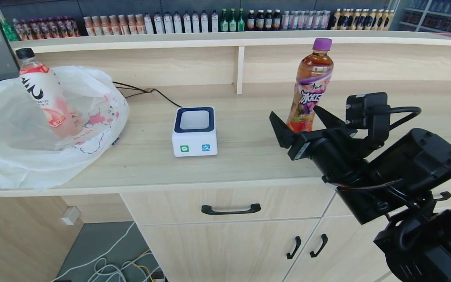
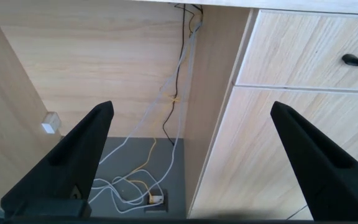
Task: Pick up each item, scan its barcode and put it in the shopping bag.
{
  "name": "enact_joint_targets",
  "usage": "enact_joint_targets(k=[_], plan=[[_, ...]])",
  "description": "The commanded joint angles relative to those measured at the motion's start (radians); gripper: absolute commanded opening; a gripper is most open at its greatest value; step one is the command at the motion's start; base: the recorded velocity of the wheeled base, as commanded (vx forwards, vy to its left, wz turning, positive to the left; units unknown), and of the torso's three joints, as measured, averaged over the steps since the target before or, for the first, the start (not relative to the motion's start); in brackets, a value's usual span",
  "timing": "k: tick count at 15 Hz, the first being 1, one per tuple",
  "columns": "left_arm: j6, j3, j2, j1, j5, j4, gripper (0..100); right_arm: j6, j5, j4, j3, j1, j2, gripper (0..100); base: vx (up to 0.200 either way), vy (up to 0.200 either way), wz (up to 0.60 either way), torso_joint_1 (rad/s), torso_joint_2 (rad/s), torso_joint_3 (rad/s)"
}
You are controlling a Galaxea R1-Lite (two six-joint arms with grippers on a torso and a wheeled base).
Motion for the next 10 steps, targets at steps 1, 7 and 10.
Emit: enact_joint_targets(k=[1,7,10], plan=[[0.000,0.000,0.000,0.000,0.000,0.000,100,-0.006,-0.016,-0.002,0.008,-0.023,-0.007,100,0.000,0.000,0.00,0.000,0.00,0.000],[0.000,0.000,0.000,0.000,0.000,0.000,100,-0.066,0.009,0.149,0.033,-0.136,-0.142,100,0.000,0.000,0.00,0.000,0.00,0.000],[0.000,0.000,0.000,0.000,0.000,0.000,100,-0.061,0.009,0.301,-0.093,-0.141,-0.145,100,0.000,0.000,0.00,0.000,0.00,0.000]])
